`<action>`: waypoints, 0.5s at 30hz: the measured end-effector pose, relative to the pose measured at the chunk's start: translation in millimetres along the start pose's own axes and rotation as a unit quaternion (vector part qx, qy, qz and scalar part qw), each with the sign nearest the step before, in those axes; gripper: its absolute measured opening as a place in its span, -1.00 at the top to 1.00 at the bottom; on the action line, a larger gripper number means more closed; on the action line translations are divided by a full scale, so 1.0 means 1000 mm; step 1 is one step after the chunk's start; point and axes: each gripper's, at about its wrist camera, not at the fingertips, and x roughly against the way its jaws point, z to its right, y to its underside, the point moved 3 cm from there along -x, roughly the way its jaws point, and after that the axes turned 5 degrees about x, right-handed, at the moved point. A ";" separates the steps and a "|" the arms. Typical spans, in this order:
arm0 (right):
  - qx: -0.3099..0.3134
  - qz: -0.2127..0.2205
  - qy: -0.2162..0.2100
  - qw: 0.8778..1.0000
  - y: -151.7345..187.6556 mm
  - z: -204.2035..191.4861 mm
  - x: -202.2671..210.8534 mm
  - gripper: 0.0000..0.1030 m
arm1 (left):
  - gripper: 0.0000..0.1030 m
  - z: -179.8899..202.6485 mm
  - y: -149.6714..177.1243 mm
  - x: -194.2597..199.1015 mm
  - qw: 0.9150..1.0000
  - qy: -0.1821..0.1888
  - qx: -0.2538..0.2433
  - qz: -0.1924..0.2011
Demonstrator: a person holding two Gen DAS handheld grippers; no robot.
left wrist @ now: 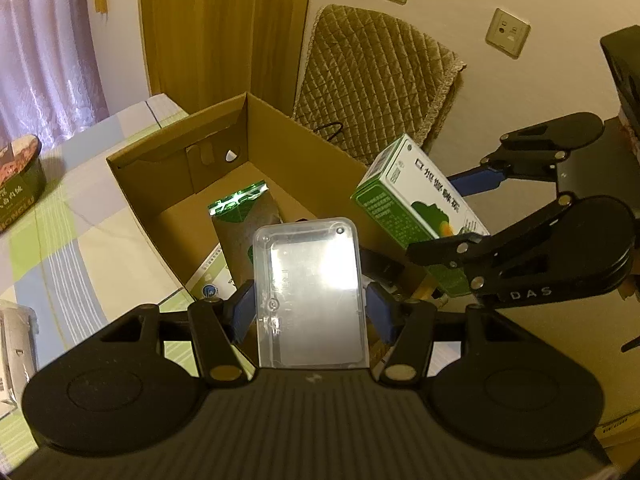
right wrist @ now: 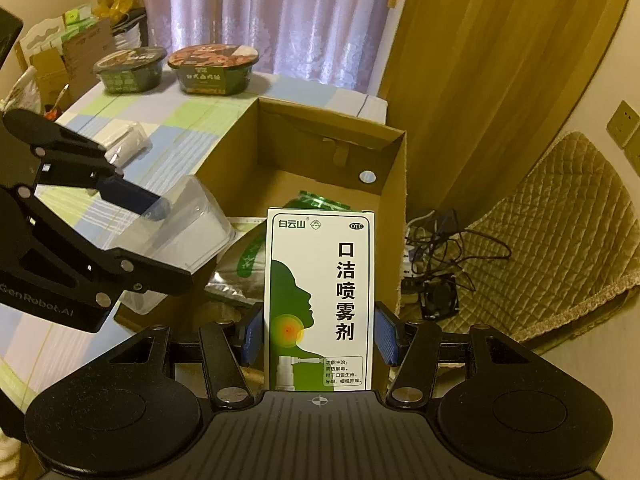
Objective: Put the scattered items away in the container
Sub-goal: 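Lower both held items into the cardboard box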
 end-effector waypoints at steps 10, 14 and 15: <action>-0.030 0.005 0.011 0.999 -0.004 0.013 -0.006 -0.13 | -0.04 -0.014 -0.006 -0.008 0.999 -0.010 0.034 0.003; -0.031 0.005 0.010 0.999 -0.006 0.013 -0.008 -0.13 | -0.05 -0.021 -0.011 -0.013 0.999 -0.010 0.051 0.005; -0.031 0.005 0.009 0.999 -0.006 0.013 -0.009 -0.13 | -0.05 -0.022 -0.013 -0.015 0.999 -0.010 0.053 0.004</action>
